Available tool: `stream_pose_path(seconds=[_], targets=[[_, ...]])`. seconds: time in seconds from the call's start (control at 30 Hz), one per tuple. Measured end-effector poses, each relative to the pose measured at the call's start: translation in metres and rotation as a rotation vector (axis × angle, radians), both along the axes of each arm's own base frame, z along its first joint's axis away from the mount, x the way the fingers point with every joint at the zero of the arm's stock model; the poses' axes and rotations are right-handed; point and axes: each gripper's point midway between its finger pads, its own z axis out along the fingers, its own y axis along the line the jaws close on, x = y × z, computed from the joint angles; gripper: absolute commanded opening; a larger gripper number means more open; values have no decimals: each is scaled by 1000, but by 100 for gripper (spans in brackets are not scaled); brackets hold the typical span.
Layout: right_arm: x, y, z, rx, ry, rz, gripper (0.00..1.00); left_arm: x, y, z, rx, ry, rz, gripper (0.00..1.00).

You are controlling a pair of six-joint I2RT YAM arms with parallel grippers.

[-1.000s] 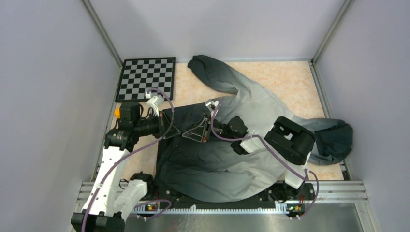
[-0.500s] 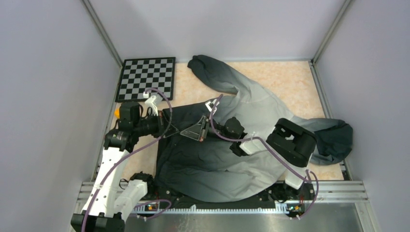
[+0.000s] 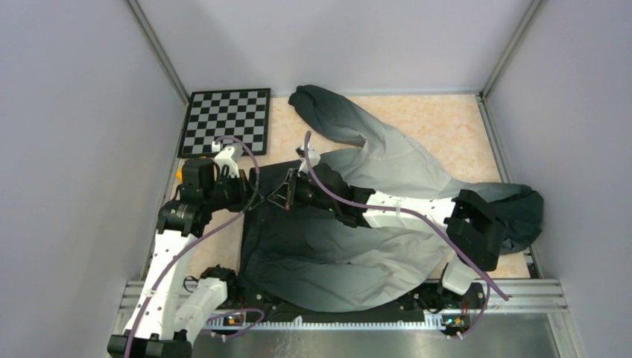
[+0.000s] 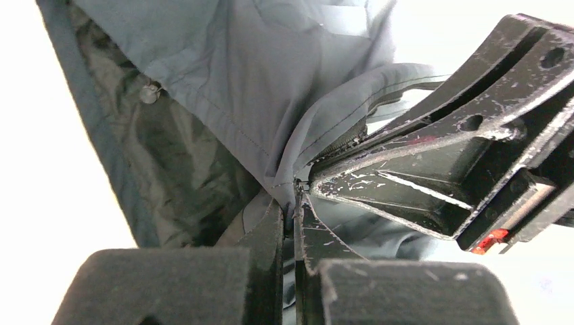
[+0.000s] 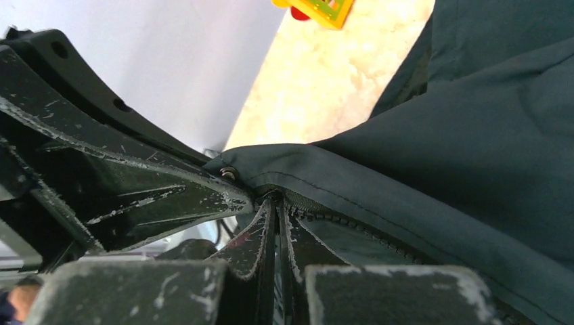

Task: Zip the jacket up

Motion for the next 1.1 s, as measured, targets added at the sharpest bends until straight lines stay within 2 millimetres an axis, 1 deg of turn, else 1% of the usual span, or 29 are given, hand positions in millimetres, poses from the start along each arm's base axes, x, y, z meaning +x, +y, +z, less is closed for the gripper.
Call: stream_pose_path(seconds=[0.1,0.3,0.37,0.47,0.53,0.63,0.7,0.73,0.77,0.83,0.9,0.97,1.07,1.1], targets=[[2,5,-3,-90,-27,30,0,0,8,-2,41,4,30,0],[-3,-2,-8,-229,-75,70,0,-5,7,-5,47,24,23,0],[-2,-9,-14,-289,-98,58,0,-4,9,-6,57,23,29,0],[4,-34,-42,-432,-96,22,0,0,16,-7,84,16,59,0],[2,-46,-62,-490,-85,25,0,1,18,-8,94,13,65,0],[-5,-56,-89,-521,-77,57,0,0,17,-8,91,12,57,0],[-16,-57,-102,-501,-87,117,17,0,14,-7,79,14,43,0],[-23,-58,-105,-490,-98,156,20,-1,12,-7,69,15,31,0],[-28,-58,-105,-476,-111,188,20,-2,9,-6,60,13,17,0],[-32,-54,-93,-444,-165,247,24,-4,4,-4,43,9,-16,0],[-31,-48,-69,-372,-229,290,29,-7,0,-3,30,5,-46,0],[-27,-44,-43,-284,-271,319,32,-9,-3,-3,24,4,-73,0],[-14,-43,-4,-142,-327,342,32,-13,-5,-3,23,2,-104,0],[-11,-43,4,-109,-340,351,32,-13,-5,-3,25,0,-113,0]])
